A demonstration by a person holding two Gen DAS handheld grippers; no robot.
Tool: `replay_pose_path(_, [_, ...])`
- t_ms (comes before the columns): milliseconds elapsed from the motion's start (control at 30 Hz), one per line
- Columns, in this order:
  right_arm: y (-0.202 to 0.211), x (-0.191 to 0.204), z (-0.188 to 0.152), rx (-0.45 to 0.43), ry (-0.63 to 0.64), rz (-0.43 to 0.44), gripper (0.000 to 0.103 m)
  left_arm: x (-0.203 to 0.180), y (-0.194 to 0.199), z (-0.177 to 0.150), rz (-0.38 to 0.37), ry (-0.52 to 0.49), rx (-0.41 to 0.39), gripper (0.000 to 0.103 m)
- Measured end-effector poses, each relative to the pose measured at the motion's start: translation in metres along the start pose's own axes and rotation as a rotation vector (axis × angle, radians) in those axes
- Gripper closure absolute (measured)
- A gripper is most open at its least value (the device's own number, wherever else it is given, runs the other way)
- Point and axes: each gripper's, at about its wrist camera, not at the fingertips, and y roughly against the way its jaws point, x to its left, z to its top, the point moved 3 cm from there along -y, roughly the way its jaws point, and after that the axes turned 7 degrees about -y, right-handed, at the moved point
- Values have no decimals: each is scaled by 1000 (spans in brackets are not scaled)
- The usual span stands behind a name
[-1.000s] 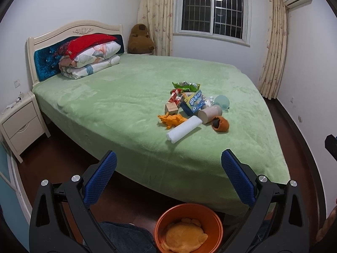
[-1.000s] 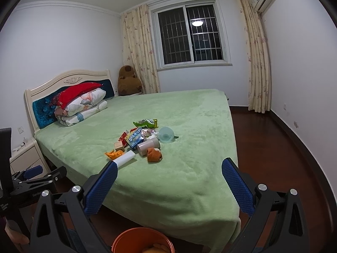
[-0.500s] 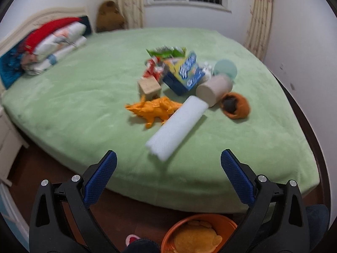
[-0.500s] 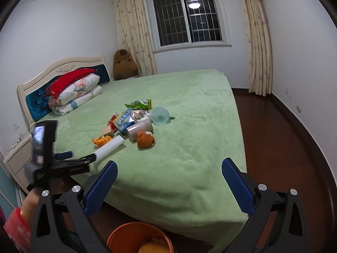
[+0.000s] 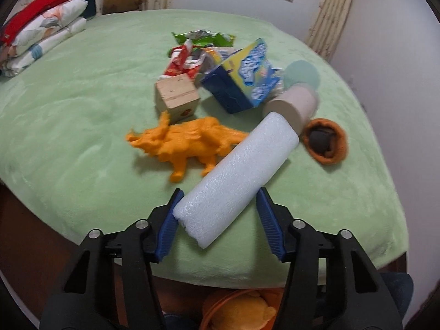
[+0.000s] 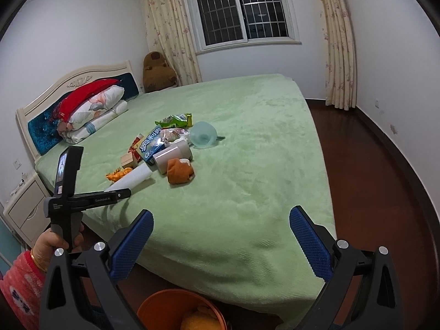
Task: Collect trash
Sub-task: 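Grasp the white foam tube with the left tool while the right tool grasps the orange knit cap, then carry the foam tube and knit cap to the orange bucket and release both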
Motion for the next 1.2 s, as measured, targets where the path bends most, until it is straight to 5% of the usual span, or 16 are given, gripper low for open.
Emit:
replay_pose_path(433, [-41,10,1,51,5,-4,5,0,15,-16,-11,18,-65,70])
replay_pose_path(767, [-139,48,38,156,-2,129,6,6,55,-27,1,37,-147,75])
replay_pose_path(967, [-200,76,44,247,85,41,6,4,83,-36,13,19,-177,75])
replay_pose_path(1067, [-214,74,41,280,75,2,13,4,91,-40,11,25,-186,75])
replay_pose_path(1200, [-222,70,37,304,66,-14,59,4,94,-44,18,25,-188,75])
